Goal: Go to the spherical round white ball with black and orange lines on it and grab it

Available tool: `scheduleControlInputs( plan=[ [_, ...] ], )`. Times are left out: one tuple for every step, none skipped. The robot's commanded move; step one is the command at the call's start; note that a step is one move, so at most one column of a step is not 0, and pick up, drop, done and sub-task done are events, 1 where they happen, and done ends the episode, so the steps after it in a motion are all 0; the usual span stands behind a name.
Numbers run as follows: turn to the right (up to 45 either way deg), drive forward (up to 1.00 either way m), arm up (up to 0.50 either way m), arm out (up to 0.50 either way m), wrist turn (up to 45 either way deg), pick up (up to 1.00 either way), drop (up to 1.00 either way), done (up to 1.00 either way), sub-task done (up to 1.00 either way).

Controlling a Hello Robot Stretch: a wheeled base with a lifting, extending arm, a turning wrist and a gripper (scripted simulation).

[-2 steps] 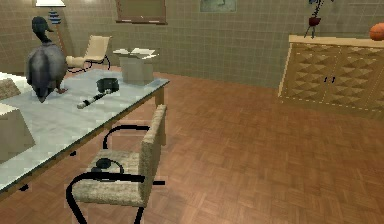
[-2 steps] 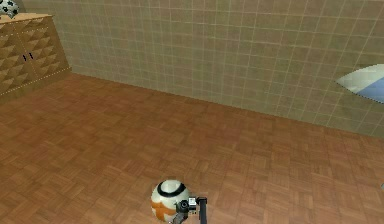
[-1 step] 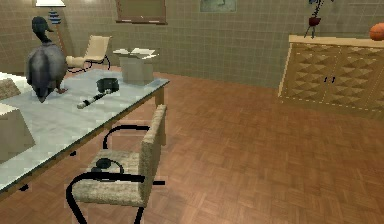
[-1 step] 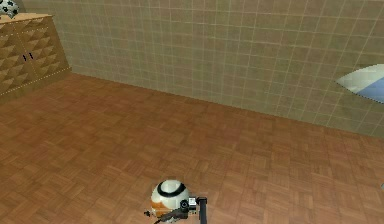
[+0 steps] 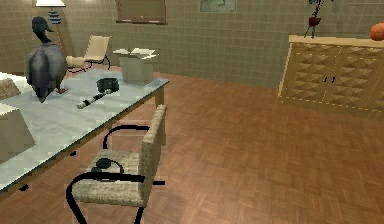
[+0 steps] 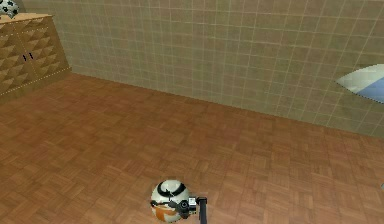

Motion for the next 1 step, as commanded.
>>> scheduleControlInputs(
  plan=[
    [0.0,0.0,0.0,0.0,15.0,0.0,0.0,0.0,0.0]
  ],
)
